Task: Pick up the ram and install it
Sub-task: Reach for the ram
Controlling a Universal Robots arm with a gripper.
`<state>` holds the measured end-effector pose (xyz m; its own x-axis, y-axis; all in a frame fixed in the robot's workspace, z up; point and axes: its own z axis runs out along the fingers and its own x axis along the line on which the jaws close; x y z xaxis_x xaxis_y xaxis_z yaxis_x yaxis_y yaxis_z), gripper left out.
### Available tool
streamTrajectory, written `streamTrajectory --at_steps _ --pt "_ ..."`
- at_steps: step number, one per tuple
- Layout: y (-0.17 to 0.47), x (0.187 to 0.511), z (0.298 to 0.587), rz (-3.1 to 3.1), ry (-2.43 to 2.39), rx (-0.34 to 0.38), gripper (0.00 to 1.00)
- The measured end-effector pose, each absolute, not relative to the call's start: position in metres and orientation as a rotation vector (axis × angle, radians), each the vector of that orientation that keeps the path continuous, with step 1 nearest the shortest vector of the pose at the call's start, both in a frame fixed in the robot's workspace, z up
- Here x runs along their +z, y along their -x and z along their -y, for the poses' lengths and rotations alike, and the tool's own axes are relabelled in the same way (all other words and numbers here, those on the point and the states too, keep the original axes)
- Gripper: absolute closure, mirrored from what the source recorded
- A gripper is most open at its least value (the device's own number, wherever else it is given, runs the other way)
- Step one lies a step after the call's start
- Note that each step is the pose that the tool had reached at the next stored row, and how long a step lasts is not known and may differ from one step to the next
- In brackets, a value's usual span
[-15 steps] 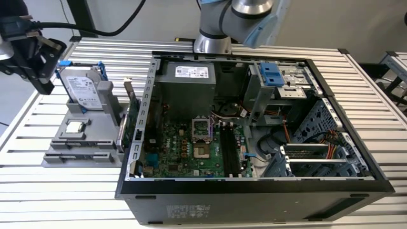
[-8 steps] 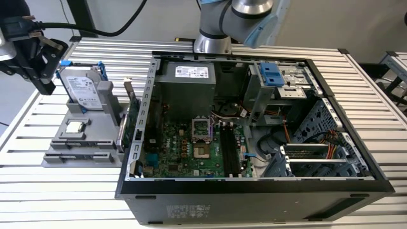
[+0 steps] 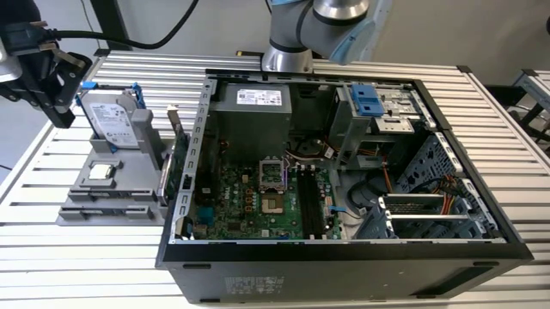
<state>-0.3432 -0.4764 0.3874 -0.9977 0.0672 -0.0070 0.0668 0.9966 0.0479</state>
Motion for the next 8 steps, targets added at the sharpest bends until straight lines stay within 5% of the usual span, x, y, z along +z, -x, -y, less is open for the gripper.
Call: streamTrajectory --at_steps 8 --pt "0.3432 0.3874 0.4764 -3.134 0.014 0.075 1.0"
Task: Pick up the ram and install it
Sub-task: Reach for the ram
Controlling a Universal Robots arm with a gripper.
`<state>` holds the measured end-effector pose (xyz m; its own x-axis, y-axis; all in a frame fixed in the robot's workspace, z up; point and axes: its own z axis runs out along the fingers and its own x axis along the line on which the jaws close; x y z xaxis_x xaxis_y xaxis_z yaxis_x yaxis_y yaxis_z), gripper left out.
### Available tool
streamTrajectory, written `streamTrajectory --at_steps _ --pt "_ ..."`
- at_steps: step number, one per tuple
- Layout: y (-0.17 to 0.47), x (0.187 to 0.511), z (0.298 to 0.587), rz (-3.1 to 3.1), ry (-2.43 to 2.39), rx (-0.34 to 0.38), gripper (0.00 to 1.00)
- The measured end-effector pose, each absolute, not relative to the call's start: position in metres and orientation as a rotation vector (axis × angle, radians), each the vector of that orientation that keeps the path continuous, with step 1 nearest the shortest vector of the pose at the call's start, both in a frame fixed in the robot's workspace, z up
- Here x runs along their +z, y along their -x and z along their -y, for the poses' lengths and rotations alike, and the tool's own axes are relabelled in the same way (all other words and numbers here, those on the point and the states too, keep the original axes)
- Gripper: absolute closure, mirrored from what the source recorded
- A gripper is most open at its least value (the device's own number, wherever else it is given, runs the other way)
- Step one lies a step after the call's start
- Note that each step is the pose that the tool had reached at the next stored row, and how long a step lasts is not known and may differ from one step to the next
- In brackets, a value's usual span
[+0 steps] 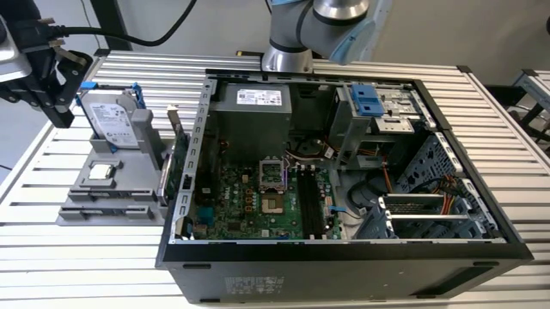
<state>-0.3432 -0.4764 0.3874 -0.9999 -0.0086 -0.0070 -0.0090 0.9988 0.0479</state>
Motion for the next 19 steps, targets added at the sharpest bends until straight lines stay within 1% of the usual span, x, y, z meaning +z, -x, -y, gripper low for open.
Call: streamTrajectory --at_steps 19 --pt "0.3432 0.3874 0.4764 -3.134 0.054 0.075 1.0"
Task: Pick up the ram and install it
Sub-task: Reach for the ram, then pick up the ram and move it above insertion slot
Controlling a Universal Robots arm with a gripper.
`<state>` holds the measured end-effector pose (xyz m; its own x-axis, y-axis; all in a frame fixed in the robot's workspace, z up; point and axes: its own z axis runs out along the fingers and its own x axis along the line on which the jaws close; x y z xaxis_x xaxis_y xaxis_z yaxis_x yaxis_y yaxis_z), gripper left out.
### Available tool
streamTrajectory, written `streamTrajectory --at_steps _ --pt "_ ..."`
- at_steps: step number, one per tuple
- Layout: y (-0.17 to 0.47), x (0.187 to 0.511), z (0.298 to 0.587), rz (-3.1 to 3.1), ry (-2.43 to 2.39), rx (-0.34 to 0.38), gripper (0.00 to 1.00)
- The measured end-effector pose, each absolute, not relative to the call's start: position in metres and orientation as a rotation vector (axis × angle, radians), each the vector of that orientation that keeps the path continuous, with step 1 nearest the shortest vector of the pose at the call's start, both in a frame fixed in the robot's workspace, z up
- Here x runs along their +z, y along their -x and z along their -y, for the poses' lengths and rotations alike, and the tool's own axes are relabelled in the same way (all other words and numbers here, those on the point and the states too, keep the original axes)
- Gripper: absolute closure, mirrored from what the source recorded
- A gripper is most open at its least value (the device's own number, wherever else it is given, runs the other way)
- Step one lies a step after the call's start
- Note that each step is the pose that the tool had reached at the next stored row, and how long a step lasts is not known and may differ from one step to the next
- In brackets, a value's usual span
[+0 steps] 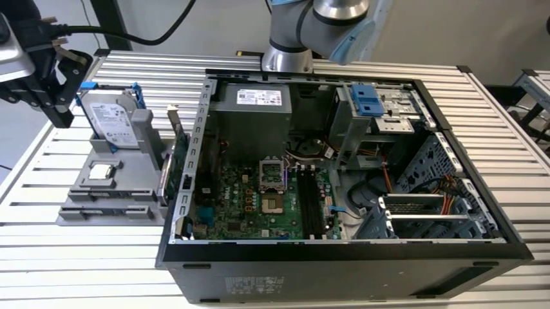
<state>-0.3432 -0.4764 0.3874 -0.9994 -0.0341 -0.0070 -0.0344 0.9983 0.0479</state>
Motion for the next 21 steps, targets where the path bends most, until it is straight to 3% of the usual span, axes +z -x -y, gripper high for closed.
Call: streamTrajectory --at_steps 21 --pt "0.3432 0.3874 0.4763 -3.129 0.223 0.076 1.0"
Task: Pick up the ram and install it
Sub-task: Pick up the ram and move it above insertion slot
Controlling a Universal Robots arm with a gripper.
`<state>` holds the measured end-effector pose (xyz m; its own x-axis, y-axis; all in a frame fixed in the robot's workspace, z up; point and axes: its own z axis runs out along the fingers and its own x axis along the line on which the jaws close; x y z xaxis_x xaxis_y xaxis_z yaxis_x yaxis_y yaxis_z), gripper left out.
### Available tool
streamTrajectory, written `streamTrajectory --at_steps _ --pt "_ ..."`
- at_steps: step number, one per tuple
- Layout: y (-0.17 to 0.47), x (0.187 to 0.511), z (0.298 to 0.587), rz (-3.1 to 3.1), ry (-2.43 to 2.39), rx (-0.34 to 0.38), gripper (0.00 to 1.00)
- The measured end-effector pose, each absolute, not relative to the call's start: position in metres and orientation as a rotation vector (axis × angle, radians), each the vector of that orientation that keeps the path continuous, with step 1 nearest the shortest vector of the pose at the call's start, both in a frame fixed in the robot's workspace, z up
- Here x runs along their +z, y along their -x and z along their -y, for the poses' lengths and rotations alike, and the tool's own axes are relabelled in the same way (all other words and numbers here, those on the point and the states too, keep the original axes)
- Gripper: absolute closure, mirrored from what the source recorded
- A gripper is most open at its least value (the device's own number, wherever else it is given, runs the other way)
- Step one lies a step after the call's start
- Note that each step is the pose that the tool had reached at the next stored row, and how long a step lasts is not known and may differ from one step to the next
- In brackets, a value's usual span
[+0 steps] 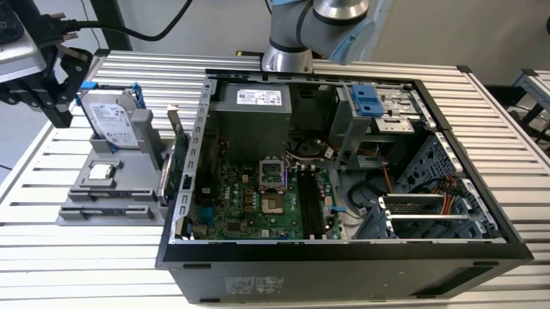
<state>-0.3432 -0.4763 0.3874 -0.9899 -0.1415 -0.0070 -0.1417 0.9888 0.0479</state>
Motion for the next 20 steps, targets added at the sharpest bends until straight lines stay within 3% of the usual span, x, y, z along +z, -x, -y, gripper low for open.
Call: streamTrajectory --at_steps 20 --pt "0.3432 0.3874 0.4753 -3.068 0.689 0.076 1.0"
